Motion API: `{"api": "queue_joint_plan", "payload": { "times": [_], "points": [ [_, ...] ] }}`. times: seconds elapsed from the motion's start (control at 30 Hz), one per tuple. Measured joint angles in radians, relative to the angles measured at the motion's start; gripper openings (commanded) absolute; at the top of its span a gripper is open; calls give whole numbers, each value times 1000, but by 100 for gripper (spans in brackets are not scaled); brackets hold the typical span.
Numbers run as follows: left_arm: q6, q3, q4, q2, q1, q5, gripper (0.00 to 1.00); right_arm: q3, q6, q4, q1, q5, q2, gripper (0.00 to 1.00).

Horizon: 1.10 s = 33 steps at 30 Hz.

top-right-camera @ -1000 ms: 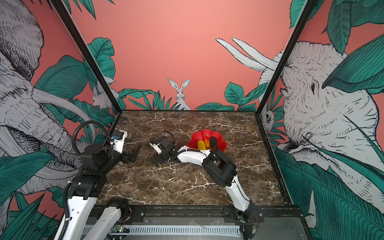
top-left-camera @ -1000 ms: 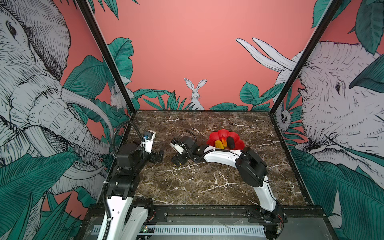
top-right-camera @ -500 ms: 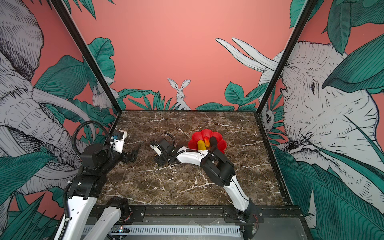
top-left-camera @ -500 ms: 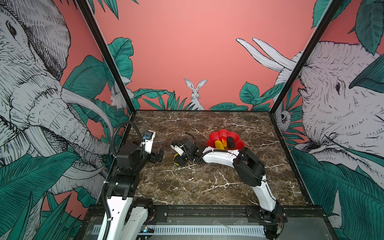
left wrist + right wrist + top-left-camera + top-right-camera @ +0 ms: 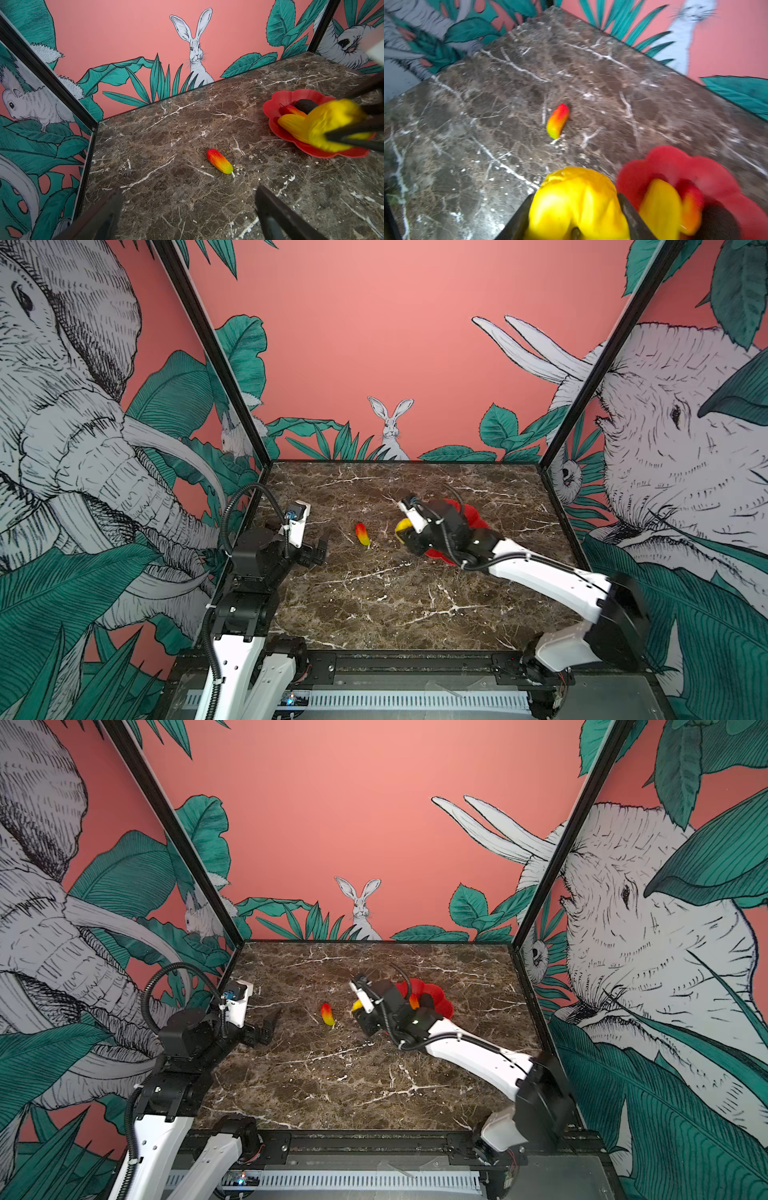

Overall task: Place and organize the fake fruits in the fruit bowl
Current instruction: 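Carry the round yellow fruit with the right gripper over the bowl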

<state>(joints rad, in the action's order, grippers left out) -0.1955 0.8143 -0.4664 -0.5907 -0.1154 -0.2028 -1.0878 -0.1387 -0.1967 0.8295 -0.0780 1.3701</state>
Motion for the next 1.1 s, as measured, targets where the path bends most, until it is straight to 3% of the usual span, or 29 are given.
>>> {"api": "queue_joint_plan", "payload": {
  "times": [0.17, 0.33, 1.1],
  "points": [
    [0, 0, 0, 3, 0, -1, 100, 186, -19, -55, -158, -65, -235, 48],
    [0, 0, 0, -8, 0, -3, 100, 291, -31, -130, -218, -89, -321, 48],
    [0, 0, 0, -11, 0, -3, 100, 320, -43, -97, -245, -75, -47, 45]
  ]
}}
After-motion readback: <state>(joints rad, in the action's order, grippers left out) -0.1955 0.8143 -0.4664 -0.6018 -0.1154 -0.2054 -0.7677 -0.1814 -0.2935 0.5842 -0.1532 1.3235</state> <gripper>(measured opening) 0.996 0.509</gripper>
